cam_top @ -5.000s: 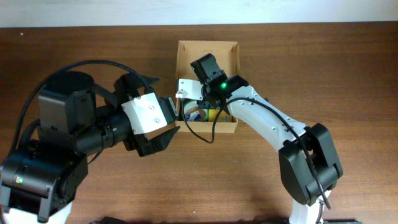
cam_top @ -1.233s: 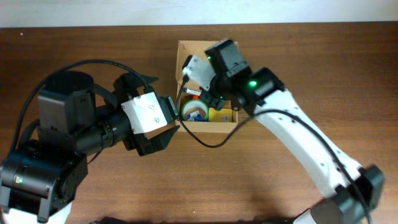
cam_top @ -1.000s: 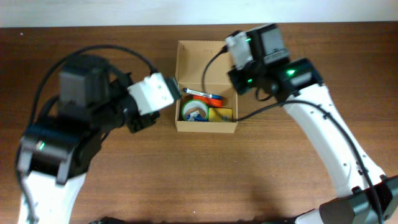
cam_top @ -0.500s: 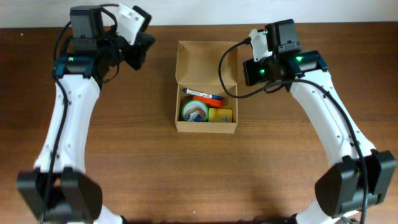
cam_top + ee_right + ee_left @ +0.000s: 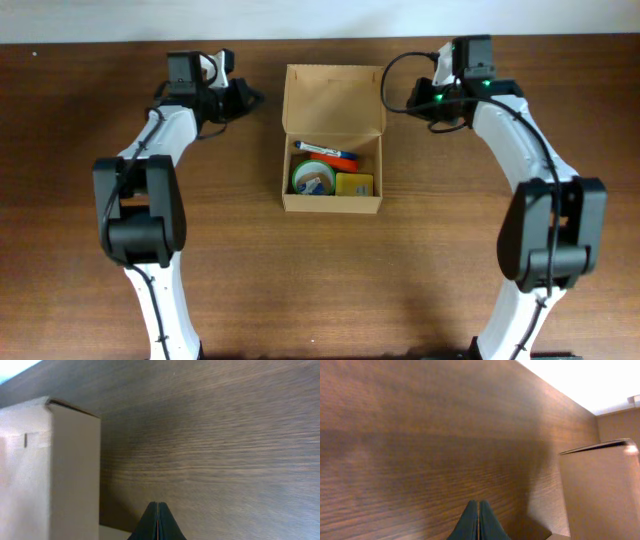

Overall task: Pack container
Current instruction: 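Raise both grippers to the box lid flaps at the back, then fold the lid forward with both grippers to close the box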

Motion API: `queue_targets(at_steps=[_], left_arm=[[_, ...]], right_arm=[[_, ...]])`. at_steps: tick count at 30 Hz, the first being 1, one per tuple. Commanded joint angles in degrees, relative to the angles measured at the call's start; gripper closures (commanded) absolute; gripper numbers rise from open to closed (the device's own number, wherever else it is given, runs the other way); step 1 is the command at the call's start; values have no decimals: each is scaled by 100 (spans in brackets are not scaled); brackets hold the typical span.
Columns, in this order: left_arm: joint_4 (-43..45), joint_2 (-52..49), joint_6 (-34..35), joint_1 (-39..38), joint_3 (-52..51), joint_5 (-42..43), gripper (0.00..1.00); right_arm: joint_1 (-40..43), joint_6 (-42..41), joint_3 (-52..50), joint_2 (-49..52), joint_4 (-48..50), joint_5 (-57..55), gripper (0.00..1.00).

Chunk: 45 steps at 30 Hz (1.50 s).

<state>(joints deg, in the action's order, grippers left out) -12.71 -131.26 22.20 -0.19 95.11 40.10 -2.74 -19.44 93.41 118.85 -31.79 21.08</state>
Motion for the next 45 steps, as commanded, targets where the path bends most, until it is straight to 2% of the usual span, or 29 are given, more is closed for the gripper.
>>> queue_targets(at_steps=[1,6,9,13,16,20,23,25,27,30,32,34,37,42,45], left_arm=[[33,-129,391,-175,63,107,98],[66,-129,549,-413,63,122,98],[540,-129,564,-461,63,680,98],[627,-127,555,-459,63,999,98],[890,-127,557,-431,107,1539,98],[890,-125,555,-291,348,2277,98],[890,-66,555,-170,553,2771,98],[887,136,496,-151,555,2771,98],[848,398,295,-157,555,2826,98],[315,734,-164,-264,555,2826,98],[-142,852,-579,-378,555,2743,98],[-872,1091,-1064,-446,555,2037,98],[-1528,1563,-1572,-444,555,1303,98],[-3379,2673,-2702,-844,555,-728,98],[-4116,2774,-2835,-1150,514,-1108,98]], right_arm=[[24,-452,-37,251,227,492,96],[-26,-809,-37,702,918,1668,96],[-68,-809,-37,737,988,2083,96],[-61,-804,-37,737,1456,3202,96],[-55,-789,-35,737,1644,3888,96],[-22,-452,-35,625,1622,4570,96],[-7,-317,-35,361,1593,4675,96],[-13,-2,-35,179,1252,4682,96],[-24,564,-35,-39,518,4522,96],[-42,1515,-35,-284,-776,3989,96],[-90,1974,-35,-367,-1567,3438,96],[-98,2234,-13,-437,-2361,2715,96],[-107,2271,68,-835,-2771,2083,96],[-417,2273,68,-2135,-3259,807,96],[-761,2374,-59,-2249,-3414,776,96]])
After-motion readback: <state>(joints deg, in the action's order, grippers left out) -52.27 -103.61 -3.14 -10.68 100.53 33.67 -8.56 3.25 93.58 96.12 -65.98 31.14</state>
